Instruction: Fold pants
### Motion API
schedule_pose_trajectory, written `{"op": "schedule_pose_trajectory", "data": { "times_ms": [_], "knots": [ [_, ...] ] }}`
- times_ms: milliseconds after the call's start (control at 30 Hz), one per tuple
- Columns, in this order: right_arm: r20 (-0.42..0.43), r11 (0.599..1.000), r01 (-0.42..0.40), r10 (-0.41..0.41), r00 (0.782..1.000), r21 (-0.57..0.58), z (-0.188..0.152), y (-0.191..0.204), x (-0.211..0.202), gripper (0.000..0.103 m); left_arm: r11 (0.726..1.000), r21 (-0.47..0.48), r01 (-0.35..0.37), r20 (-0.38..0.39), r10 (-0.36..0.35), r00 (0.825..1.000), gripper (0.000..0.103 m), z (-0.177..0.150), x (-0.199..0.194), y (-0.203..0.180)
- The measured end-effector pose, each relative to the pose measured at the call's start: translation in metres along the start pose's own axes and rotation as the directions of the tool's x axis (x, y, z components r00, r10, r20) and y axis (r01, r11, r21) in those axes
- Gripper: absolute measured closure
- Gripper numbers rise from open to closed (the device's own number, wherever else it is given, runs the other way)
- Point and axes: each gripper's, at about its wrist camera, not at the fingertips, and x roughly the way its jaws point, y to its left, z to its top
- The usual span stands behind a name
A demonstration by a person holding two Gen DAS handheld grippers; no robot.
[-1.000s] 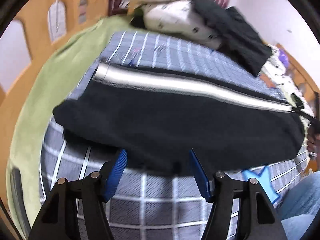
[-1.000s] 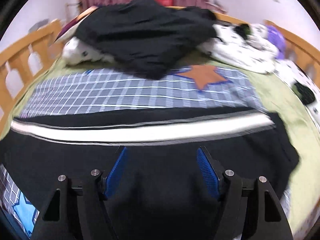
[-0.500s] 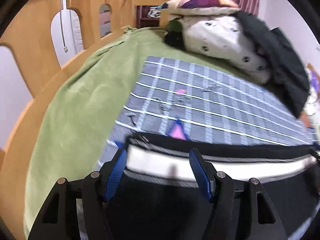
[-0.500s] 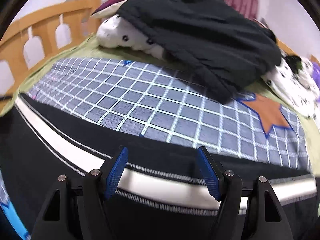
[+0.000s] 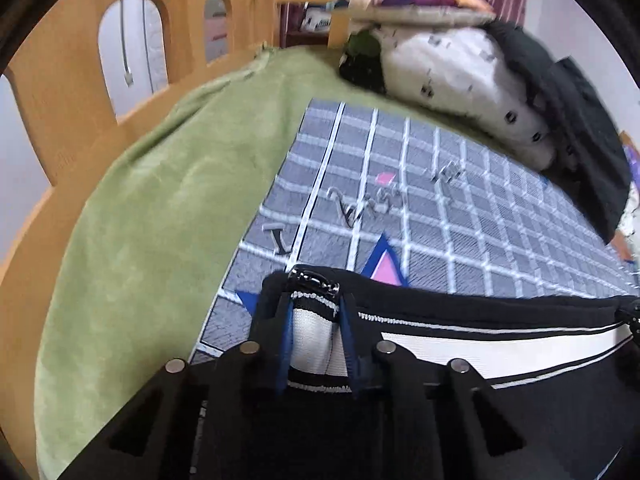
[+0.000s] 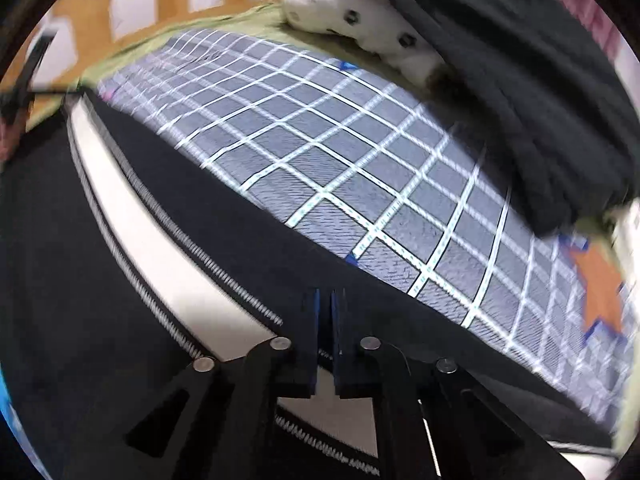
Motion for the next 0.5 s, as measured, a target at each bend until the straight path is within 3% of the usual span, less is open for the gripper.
{"op": "schedule_pose_trajectory", "data": {
  "times_ms": [100, 200, 300, 400, 467, 500],
  "knots": [
    [0.099, 0.997, -0.028, 0.021, 0.995, 0.071, 0.000, -0.011, -0.025, 0.100, 0.999, -0.019, 0.031, 0.086, -0.029, 0.996, 0.084, 0.003, -0.023, 0.005],
    [0.173, 0.989, -0.065, 0.041, 0.984, 0.135, 0.003, -0.025, -0.040, 0.100, 0.999, -0.041, 0.023, 0.094, -0.019, 0.995, 0.084, 0.005, -0.018, 0.011],
    [0.149, 0.982, -0.066, 0.039, 0.988, 0.176, 0.007, -0.025, -0.020, 0.100, 0.995, -0.096, -0.001, 0.010, 0.002, 1.000, 0.084, 0.001, 0.011, 0.017],
    [0.098, 0.977, -0.051, 0.031, 0.995, 0.209, 0.005, -0.021, 0.008, 0.099, 0.992, -0.120, -0.032, -0.020, 0.030, 0.999, 0.083, -0.006, 0.024, 0.017],
    [0.077, 0.971, -0.044, 0.026, 0.997, 0.235, 0.003, -0.020, 0.017, 0.098, 0.993, -0.084, -0.081, -0.022, 0.079, 0.997, 0.076, -0.006, 0.020, 0.010],
    [0.080, 0.970, -0.040, 0.022, 0.997, 0.238, 0.003, -0.021, 0.014, 0.092, 0.992, -0.069, -0.105, -0.027, 0.104, 0.994, 0.068, -0.005, 0.017, 0.008]
  ]
}}
